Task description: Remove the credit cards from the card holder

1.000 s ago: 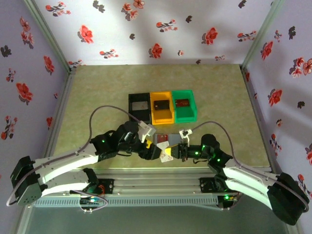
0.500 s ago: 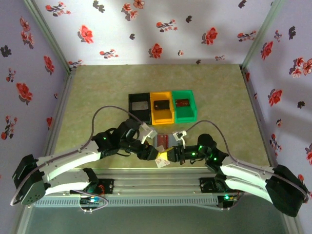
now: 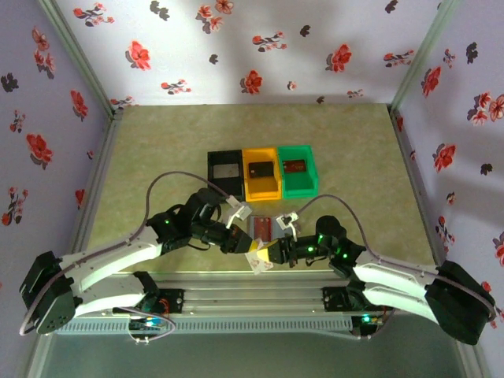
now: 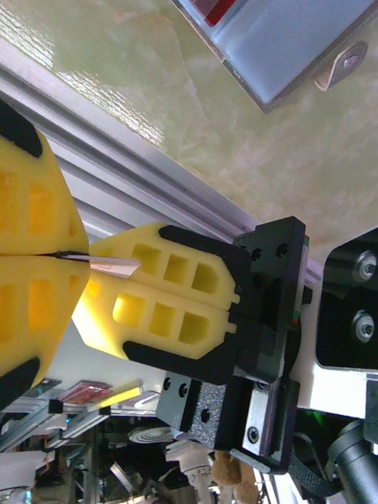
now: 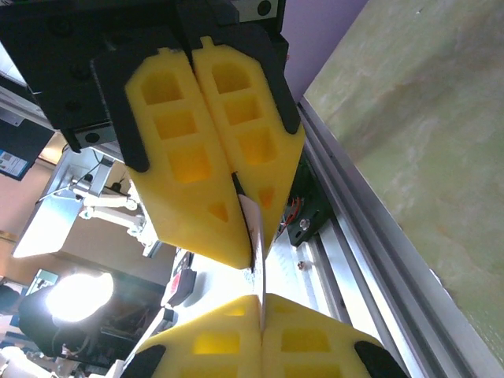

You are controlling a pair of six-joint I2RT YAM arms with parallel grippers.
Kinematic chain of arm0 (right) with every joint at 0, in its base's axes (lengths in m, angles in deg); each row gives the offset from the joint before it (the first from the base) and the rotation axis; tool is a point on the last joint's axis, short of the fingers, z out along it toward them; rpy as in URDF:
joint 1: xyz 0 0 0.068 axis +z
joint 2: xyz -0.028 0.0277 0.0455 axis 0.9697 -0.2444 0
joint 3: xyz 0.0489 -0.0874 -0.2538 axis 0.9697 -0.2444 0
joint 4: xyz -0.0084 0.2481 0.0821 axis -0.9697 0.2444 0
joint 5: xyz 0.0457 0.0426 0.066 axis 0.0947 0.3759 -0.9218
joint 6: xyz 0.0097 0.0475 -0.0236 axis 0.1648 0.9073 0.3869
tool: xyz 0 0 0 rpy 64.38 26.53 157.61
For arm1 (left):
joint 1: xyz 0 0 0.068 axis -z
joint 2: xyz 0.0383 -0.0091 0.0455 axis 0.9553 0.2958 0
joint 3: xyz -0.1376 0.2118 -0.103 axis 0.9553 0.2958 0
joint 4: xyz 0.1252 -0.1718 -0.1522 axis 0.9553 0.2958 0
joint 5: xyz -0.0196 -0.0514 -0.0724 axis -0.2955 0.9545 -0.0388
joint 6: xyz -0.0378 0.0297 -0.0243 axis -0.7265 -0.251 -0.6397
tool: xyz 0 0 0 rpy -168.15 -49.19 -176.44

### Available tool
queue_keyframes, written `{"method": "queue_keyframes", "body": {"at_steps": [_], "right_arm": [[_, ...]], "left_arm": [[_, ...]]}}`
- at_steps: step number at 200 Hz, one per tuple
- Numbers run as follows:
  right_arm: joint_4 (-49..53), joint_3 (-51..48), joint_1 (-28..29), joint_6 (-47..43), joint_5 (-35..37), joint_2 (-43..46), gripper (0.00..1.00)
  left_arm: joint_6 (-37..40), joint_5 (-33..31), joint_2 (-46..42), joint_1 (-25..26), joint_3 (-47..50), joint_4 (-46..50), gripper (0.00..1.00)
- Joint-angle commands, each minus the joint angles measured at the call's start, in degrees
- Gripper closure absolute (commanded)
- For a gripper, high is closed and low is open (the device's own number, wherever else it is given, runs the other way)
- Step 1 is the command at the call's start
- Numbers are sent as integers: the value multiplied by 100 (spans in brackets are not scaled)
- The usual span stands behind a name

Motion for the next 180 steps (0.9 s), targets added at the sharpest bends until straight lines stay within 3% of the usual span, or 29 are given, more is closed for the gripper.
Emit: {"method": "queue_keyframes", "body": {"at_steps": [1,10,24,50,84,123,180], "right_arm": [[70,218,47,-253,51,69,100],[282,247,52,-343,142,115,96],[642,280,39,-494,345,273,75],[1519,285,-75,-785,921,916,49],[2143,10,-481,-598,1744,2071,25],[1457,-329,-584,-70,1807,2464,22],[45,-395,-356,411,2031,1829,22]], "left_arm": [[-193,263,-62,-23,94,-309,100],[-211,294,-67,-39,99,-330,100],[-230,305,-98,-73,123,-328,100],[-305,225,-279,-201,230,-349,100],[-768,-790,-864,-385,509,-488,100],[-1703,-2298,-1731,-392,870,-984,100],[-2694,-2631,-1622,-240,1422,-2510,100]]}}
